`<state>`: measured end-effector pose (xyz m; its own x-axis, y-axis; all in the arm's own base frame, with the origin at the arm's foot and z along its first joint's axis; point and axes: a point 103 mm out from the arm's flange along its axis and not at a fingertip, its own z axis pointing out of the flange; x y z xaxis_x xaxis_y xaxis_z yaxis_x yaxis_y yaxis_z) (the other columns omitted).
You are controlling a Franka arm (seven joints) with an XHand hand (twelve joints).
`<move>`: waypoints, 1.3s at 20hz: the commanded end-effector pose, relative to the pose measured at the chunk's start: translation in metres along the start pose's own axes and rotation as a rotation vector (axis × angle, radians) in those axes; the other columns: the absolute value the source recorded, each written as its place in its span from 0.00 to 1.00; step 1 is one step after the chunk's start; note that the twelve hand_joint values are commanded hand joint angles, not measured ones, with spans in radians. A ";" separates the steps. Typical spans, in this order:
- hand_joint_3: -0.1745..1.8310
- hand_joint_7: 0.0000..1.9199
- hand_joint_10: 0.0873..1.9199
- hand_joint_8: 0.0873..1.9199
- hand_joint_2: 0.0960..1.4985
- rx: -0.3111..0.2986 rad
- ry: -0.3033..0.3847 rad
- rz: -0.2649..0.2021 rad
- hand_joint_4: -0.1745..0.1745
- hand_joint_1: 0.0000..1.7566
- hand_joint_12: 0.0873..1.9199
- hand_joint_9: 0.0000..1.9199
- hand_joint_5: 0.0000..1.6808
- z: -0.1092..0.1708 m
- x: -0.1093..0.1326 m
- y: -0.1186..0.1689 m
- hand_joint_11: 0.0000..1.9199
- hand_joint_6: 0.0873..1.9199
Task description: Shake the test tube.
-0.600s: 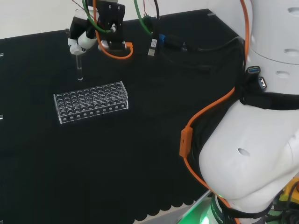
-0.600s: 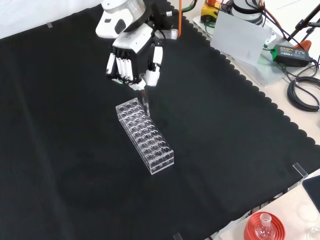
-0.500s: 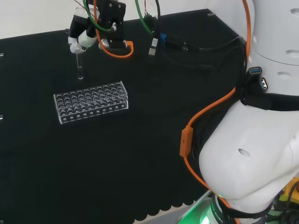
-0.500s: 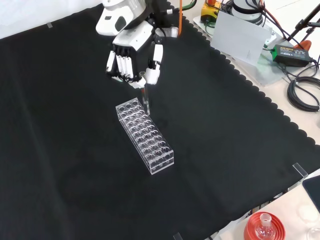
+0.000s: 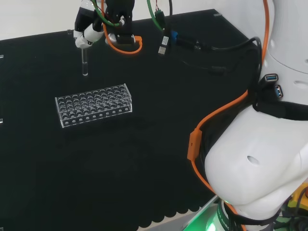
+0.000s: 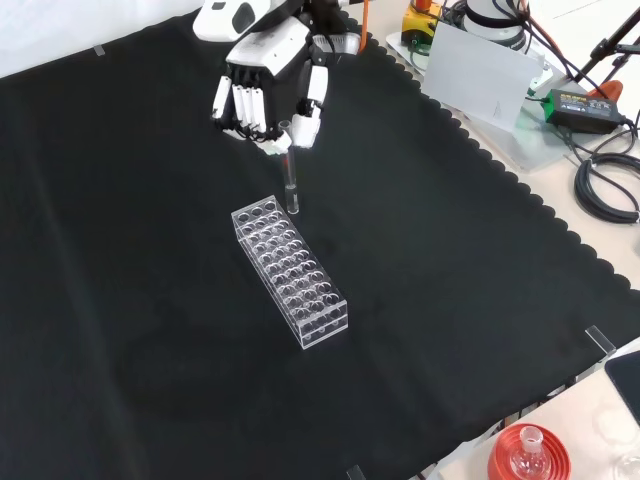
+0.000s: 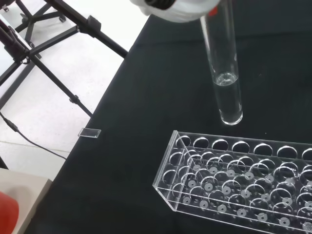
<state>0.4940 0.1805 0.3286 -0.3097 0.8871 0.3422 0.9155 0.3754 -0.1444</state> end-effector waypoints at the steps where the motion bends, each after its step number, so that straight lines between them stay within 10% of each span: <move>1: 0.10 0.68 0.25 0.24 0.63 -0.002 0.012 -0.057 0.00 0.74 0.71 0.55 0.74 0.001 0.025 0.008 0.26 0.26; 8: 0.11 0.68 0.25 0.23 0.62 0.018 0.030 -0.132 0.00 0.74 0.70 0.55 0.74 0.010 0.058 0.017 0.27 0.26; 19: 0.11 0.68 0.25 0.23 0.62 -0.004 -0.035 0.127 0.00 0.74 0.70 0.55 0.74 -0.010 -0.043 -0.034 0.27 0.25; 26: 0.11 0.68 0.25 0.23 0.62 -0.020 -0.031 0.111 0.00 0.74 0.70 0.56 0.74 -0.014 -0.038 -0.030 0.28 0.25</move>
<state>0.4813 0.1373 0.3296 -0.2227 0.9249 0.3080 0.9436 0.2840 -0.1704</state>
